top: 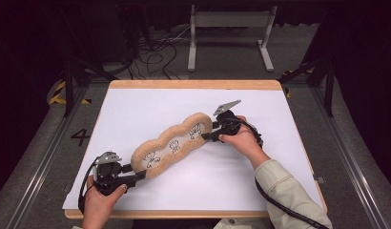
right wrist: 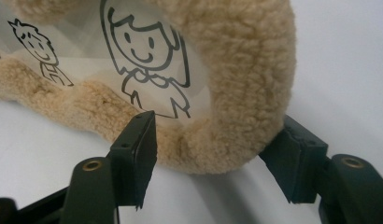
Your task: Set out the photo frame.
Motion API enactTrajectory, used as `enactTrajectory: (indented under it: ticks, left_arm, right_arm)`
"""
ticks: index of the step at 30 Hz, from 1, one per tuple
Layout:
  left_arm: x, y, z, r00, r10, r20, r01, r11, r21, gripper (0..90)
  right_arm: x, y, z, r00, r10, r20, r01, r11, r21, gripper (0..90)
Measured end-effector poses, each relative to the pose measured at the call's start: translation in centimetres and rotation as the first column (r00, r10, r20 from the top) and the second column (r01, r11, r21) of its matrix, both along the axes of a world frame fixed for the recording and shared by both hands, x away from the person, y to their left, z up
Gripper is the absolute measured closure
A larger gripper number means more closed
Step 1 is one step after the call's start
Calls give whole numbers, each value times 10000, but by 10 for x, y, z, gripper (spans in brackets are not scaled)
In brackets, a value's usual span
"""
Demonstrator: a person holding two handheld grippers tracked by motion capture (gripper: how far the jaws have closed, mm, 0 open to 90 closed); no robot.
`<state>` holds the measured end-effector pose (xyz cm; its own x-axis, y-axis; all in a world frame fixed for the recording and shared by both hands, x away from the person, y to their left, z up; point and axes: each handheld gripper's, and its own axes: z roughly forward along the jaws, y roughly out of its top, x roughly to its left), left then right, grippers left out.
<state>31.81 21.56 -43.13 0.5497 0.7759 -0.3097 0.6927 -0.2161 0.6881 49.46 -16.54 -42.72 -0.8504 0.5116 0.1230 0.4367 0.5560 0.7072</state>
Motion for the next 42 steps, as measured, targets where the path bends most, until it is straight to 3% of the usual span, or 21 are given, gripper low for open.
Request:
enactTrajectory:
  ticks: [5,9,15,18,23,42]
  left_arm:
    - [2,-3,0,10000,11,64,-12,9999,168,628]
    - [2,-4,2,10000,85,35,-85,9999,131,654]
    - [3,-5,2,10000,5,77,-7,9995,307,657]
    - [3,-3,4,9999,126,86,-127,9998,158,658]
    - [5,-4,10,9987,201,478,-199,9998,-44,658]
    - [36,-19,29,9890,521,1384,-469,9981,-404,657]
  right_arm:
    - [1,0,-2,10000,75,-10,-75,9998,170,402]
    - [0,-3,1,9996,-252,160,254,9996,-138,574]
    - [-4,-6,4,9989,-474,58,475,9988,-102,605]
    - [-9,-9,9,9982,-602,4,602,9982,45,615]
    - [-19,-18,16,9969,-785,67,784,9967,202,613]
    - [-67,-61,43,9854,-1610,557,1563,9844,804,621]
